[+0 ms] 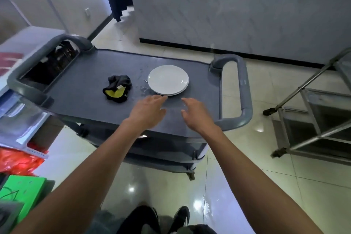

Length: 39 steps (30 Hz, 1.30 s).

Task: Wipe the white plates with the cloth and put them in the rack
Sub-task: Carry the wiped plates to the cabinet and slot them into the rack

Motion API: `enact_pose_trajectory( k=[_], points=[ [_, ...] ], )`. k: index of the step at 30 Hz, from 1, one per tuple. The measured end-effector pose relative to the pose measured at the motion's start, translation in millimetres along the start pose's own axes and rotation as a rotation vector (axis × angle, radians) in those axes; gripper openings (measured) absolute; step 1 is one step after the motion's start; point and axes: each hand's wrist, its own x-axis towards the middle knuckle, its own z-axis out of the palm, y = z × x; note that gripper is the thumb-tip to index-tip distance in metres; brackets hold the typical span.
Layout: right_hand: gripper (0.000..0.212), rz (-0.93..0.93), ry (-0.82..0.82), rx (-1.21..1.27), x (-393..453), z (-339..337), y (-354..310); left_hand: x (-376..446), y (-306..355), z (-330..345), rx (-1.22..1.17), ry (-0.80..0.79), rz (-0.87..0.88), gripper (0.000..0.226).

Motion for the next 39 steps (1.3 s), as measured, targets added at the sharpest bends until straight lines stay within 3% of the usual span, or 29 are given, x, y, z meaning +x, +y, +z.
enact_pose_trajectory(
  k=[8, 23, 33, 39],
  points=[
    [0.055, 0.089, -0.041, 0.079, 75.9, 14.5, 10.4, 79.2, -41.9, 13.5, -0.124, 0.017, -0.057, 0.052],
    [0.059, 0.566, 0.129, 0.398, 190.7, 46.9, 10.4, 238.2, -131.4, 43.4, -0.357, -0.116, -0.142, 0.057],
    [0.069, 0.630, 0.096, 0.441, 212.8, 58.2, 11.8, 272.9, -138.1, 52.0, -0.449, -0.174, -0.207, 0.059],
    [0.059, 0.601, 0.168, 0.529, 221.9, 62.2, 13.4, 281.6, -134.7, 50.9, -0.504, -0.194, -0.241, 0.060]
  ],
)
